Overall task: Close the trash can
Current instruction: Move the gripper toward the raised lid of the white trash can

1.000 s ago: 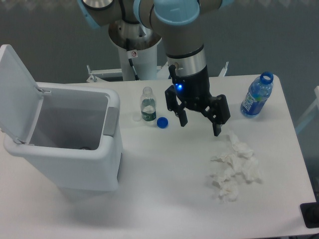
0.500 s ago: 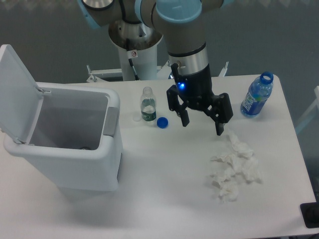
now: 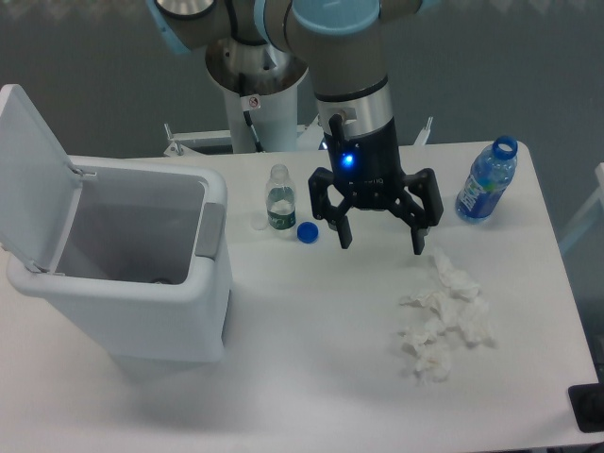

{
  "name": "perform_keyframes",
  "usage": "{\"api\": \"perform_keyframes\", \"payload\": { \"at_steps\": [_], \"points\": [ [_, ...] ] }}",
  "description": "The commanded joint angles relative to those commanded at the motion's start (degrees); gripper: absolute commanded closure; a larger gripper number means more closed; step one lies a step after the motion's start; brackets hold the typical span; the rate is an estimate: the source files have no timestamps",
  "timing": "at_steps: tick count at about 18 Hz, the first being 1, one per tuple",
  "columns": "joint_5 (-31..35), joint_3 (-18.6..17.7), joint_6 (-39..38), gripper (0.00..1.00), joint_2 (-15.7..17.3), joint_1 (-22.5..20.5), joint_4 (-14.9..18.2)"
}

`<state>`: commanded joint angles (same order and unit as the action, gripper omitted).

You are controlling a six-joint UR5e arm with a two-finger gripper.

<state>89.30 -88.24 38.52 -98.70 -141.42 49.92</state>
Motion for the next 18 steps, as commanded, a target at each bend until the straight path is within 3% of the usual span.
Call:
{"api": "perform_keyframes", "payload": {
  "at_steps": [4,12,18],
  "points": [
    [0.0,1.8,-14.4,0.00,2.0,2.3,0.0],
    [0.0,2.5,-29.6,0.00,5.0,9.8,0.0],
    [-2.0,3.5,-32.6,0.00,6.4,14.9,-0.2]
  ]
}}
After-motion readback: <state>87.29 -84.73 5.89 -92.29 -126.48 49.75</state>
